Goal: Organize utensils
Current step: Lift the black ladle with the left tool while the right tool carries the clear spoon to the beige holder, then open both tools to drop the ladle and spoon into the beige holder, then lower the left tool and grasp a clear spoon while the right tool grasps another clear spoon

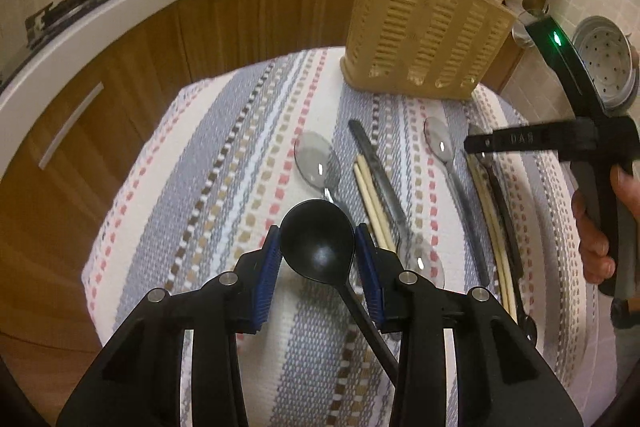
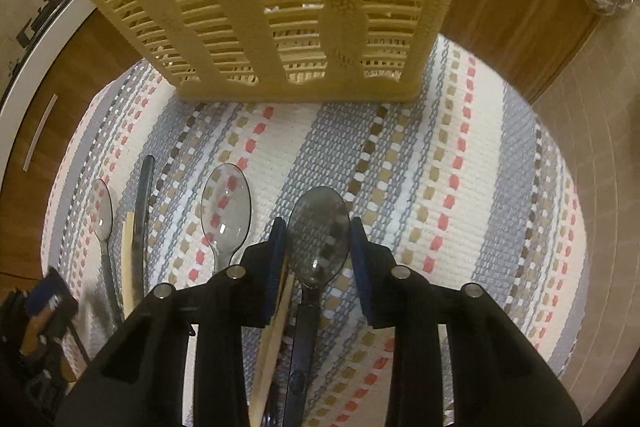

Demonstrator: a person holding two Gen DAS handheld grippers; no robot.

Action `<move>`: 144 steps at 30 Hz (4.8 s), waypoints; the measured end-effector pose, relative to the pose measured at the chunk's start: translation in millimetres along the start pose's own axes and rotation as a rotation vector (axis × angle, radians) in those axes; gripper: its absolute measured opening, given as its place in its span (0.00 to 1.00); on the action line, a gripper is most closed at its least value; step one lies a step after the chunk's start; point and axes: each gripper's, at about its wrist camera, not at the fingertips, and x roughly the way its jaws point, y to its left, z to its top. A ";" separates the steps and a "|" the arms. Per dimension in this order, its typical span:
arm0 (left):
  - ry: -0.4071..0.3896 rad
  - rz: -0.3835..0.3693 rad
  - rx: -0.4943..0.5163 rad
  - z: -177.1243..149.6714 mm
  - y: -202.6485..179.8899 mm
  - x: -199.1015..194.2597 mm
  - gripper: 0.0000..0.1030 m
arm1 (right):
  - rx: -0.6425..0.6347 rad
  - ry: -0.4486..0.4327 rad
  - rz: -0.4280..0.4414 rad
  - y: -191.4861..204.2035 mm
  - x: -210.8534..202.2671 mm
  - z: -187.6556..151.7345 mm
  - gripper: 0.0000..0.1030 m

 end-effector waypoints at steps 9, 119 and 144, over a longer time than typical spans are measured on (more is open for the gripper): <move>-0.218 0.048 0.038 31.3 -9.1 -44.3 0.34 | -0.050 -0.353 0.203 -23.4 -95.6 -39.5 0.28; 0.131 -0.052 -0.172 71.0 24.9 79.8 0.53 | 0.060 0.033 0.244 4.1 -2.2 12.7 0.54; 0.093 0.072 -0.088 58.5 11.6 70.2 0.30 | -0.047 0.064 0.099 38.3 9.8 24.6 0.54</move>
